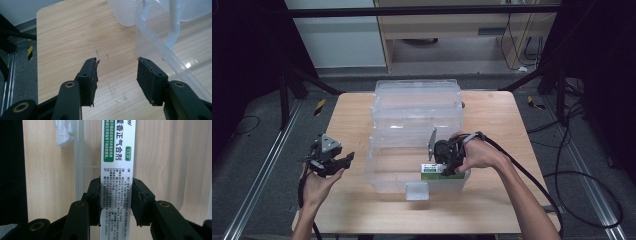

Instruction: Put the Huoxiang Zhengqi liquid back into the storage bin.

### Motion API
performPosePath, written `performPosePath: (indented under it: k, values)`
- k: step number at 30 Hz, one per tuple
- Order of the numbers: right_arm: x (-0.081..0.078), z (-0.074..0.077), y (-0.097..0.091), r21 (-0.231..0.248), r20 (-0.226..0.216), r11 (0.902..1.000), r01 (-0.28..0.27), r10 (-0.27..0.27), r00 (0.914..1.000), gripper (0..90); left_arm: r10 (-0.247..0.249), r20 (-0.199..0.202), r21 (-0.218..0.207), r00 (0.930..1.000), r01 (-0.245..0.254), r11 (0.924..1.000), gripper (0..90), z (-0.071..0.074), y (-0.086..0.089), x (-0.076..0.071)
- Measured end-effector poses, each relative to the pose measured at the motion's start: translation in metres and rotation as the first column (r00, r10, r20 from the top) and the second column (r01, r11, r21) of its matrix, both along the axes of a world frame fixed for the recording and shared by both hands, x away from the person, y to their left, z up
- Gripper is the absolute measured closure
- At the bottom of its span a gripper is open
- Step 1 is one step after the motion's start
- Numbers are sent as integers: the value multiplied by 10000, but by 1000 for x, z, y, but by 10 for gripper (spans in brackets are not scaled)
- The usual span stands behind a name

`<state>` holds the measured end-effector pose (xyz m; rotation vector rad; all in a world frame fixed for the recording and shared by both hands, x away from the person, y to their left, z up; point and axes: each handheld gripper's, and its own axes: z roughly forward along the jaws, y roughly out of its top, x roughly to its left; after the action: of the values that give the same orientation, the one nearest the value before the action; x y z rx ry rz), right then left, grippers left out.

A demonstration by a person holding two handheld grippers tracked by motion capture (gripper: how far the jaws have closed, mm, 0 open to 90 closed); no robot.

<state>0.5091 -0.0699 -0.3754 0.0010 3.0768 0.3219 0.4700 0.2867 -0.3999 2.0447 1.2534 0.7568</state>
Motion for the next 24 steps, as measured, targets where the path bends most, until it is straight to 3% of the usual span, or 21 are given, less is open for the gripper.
performPosePath:
  k: [9,16,22,24]
  values:
    - [0,-5,0,-226,-63,9997,79,-80,9999,628,-6,-12,25,10000,6,10000,497,0,0,0]
    - [0,-2,-3,-90,-89,9995,300,-301,9995,629,-25,-36,36,10000,25,10000,497,-1,-1,0]
    - [-3,14,-11,650,-54,9969,443,-441,9990,615,-36,-31,47,10000,37,10000,497,-1,-2,1]
    - [-4,17,-12,701,-9,9962,519,-519,9987,603,-38,-35,49,10000,38,10000,497,-1,-2,1]
